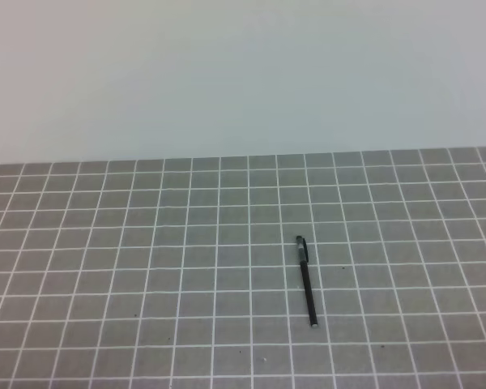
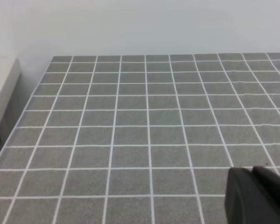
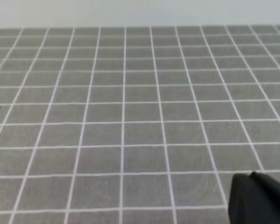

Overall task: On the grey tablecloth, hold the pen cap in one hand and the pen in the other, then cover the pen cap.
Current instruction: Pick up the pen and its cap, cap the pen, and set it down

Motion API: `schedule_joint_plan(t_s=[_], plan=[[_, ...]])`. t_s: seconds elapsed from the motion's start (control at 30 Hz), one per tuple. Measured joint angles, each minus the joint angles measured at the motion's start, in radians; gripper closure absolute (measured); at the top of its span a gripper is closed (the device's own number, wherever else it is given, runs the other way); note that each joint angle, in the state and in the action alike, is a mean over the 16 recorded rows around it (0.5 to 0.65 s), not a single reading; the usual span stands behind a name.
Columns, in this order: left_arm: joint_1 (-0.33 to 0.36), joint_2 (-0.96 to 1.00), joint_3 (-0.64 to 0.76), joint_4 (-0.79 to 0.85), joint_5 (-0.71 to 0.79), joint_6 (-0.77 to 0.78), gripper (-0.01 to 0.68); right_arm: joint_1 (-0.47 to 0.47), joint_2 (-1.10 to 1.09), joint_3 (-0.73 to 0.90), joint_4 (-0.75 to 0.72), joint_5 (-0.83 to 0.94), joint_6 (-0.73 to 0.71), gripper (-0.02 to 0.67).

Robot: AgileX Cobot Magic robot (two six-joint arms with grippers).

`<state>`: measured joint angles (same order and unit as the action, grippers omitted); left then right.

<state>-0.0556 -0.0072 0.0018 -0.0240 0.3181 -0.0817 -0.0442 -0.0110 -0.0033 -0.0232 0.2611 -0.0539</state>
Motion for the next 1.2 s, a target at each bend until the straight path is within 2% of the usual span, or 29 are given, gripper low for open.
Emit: schedule_joint_plan(t_s=[1.2], plan=[[0.0,0.0,0.0,0.0,0.0,0.001,0.675,0.0,0.0,-0.003,0.0,0.04,-0.004,0.645]])
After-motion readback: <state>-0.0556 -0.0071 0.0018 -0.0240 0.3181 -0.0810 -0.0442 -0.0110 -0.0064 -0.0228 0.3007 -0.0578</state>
